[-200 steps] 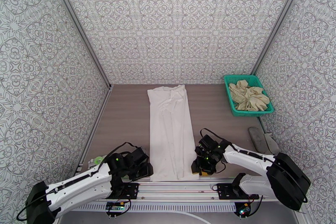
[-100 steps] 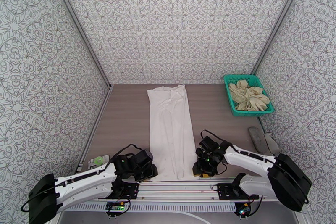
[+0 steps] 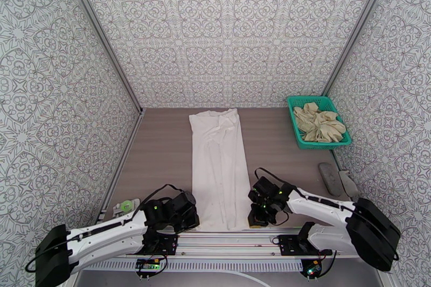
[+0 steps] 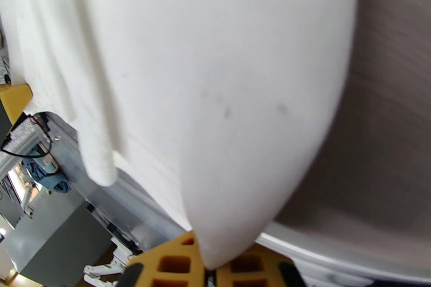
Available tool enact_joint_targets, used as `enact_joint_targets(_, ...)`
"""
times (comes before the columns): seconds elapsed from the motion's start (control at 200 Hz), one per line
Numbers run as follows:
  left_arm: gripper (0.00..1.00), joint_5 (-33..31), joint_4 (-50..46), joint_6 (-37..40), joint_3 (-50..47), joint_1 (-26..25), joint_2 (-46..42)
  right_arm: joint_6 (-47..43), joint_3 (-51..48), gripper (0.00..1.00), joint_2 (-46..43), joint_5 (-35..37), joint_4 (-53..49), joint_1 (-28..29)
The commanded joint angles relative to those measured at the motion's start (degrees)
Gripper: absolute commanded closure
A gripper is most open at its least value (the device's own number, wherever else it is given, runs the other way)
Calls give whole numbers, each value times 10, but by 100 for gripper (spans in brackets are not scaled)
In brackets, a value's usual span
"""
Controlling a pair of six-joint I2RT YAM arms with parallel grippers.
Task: Fold and stack the mixed laundry pile
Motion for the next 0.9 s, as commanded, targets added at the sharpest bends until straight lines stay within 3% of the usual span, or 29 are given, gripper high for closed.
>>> enact_joint_targets(0.0,100,-47,-54,26,44,11,-32,6,44,100,-26,30,-47,3)
enact_joint_targets(0.23,100,-50,-107,139,158,108,-11,-32,188,100,-8,108,-149,-12)
enact_joint_targets(0.37,100,-32,-103,239,235,198,44,-76,291,100,42,148,-184,-50)
enact_joint_targets(0.505,100,-37,-81,312,311,246,114,-109,390,100,97,167,-192,-82)
enact_joint_targets(0.895,100,4,128,368,348,377,264,-201,609,100,283,175,-172,-164)
